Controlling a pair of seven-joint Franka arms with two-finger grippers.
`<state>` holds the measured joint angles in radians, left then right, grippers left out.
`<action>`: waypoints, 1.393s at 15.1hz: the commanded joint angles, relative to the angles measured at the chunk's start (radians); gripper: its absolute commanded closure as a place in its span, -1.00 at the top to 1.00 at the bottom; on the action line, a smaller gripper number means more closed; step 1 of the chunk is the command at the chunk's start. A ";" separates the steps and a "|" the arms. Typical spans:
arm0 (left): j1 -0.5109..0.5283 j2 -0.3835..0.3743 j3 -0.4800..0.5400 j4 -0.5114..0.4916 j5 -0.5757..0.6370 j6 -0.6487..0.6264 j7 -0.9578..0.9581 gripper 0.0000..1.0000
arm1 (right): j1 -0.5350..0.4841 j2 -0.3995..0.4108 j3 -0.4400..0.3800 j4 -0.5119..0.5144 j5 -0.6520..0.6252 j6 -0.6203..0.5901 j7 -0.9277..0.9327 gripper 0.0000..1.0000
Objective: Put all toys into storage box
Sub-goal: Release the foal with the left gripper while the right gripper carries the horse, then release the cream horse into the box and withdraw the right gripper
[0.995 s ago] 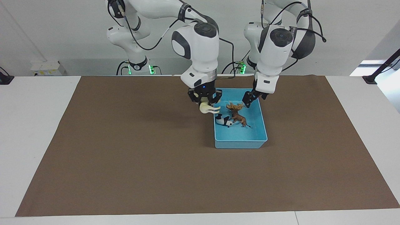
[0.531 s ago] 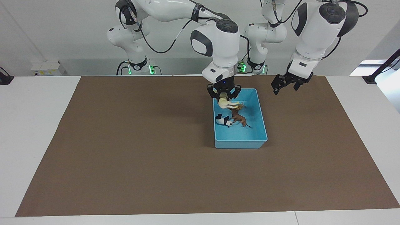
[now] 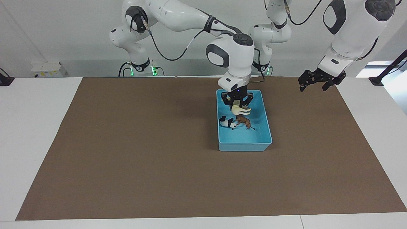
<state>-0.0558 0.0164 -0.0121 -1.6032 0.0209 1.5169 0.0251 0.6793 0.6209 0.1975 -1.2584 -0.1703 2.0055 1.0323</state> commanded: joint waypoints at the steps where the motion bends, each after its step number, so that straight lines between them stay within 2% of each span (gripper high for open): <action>1: 0.004 -0.010 -0.008 0.006 0.011 -0.037 0.019 1.00 | -0.006 0.019 -0.001 -0.007 -0.024 0.041 0.015 -1.00; 2: -0.002 -0.012 -0.006 0.003 0.011 -0.046 0.019 1.00 | 0.002 0.019 -0.001 -0.004 -0.014 0.027 0.017 -1.00; 3: -0.002 -0.018 -0.006 -0.001 0.011 -0.047 0.018 1.00 | 0.003 0.019 -0.001 -0.004 -0.017 0.029 0.025 -0.90; 4: -0.004 -0.021 -0.006 -0.009 0.011 -0.046 0.016 1.00 | 0.005 0.019 -0.001 -0.001 -0.021 0.027 0.046 0.98; 6: -0.004 -0.024 -0.006 -0.020 0.011 -0.032 0.012 1.00 | 0.005 0.022 -0.001 0.005 -0.021 0.023 0.077 1.00; 9: -0.002 -0.030 -0.006 -0.024 0.011 -0.032 0.012 1.00 | -0.012 0.017 -0.004 0.054 -0.020 -0.078 0.091 1.00; 12: -0.003 -0.021 -0.009 -0.006 0.008 0.032 0.022 1.00 | -0.043 -0.073 -0.067 0.051 -0.023 -0.103 0.082 1.00; 14: -0.006 -0.012 -0.012 0.023 0.008 0.010 0.036 1.00 | -0.154 -0.157 -0.076 0.013 -0.012 -0.117 0.017 1.00; 16: -0.025 -0.010 -0.014 0.022 0.008 0.023 0.061 1.00 | -0.260 -0.223 -0.075 -0.022 -0.011 -0.129 -0.155 1.00; 21: -0.015 0.008 -0.012 0.002 0.005 0.075 0.064 1.00 | -0.479 -0.300 -0.075 -0.056 -0.011 -0.243 -0.551 1.00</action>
<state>-0.0708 0.0130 -0.0283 -1.5910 0.0208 1.5646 0.0694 0.2669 0.3617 0.1065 -1.2564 -0.1817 1.7767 0.5925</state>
